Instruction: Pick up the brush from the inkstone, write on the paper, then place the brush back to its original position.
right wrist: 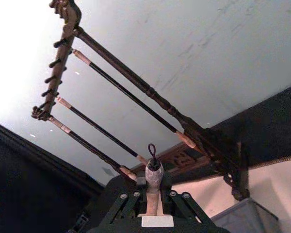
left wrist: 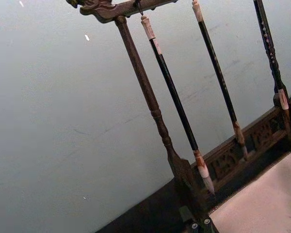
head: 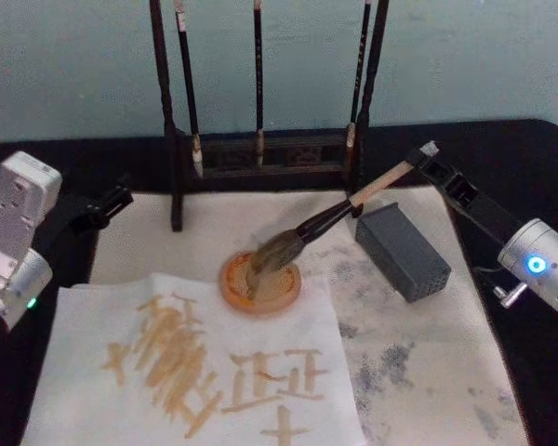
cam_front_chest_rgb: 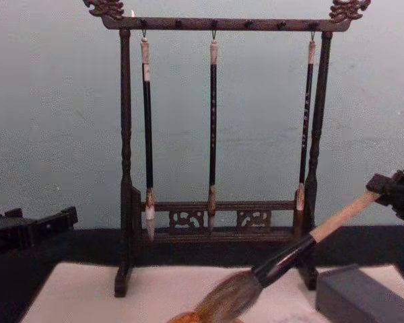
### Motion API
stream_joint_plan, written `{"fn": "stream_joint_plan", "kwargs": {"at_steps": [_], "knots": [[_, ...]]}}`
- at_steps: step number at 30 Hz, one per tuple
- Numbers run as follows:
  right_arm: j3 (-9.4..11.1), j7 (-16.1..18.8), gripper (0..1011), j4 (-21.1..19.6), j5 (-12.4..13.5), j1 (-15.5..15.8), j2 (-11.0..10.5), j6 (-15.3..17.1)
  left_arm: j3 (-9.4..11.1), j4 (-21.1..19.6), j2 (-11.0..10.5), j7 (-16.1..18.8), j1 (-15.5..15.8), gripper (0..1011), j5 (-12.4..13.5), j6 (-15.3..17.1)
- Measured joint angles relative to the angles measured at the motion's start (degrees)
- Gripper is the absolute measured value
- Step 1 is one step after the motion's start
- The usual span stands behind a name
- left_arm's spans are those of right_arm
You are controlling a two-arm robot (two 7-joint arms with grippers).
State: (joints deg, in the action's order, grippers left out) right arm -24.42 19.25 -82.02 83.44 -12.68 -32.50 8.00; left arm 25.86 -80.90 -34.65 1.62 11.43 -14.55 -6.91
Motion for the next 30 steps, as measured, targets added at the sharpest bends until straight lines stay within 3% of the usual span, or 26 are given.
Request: {"fn": "stream_joint_plan", "kwargs": {"at_steps": [13, 30], "knots": [[-1.29, 0.05, 168, -0.54, 2.03, 0.35, -0.62, -0.74, 0.00, 0.00, 0.00, 0.00, 0.00, 1002, 0.00, 0.00], [-3.12, -1.33, 168, 2.49, 3.69, -0.08, -0.45, -0.51, 0.00, 0.00, 0.00, 0.00, 0.00, 1002, 0.00, 0.00]]}}
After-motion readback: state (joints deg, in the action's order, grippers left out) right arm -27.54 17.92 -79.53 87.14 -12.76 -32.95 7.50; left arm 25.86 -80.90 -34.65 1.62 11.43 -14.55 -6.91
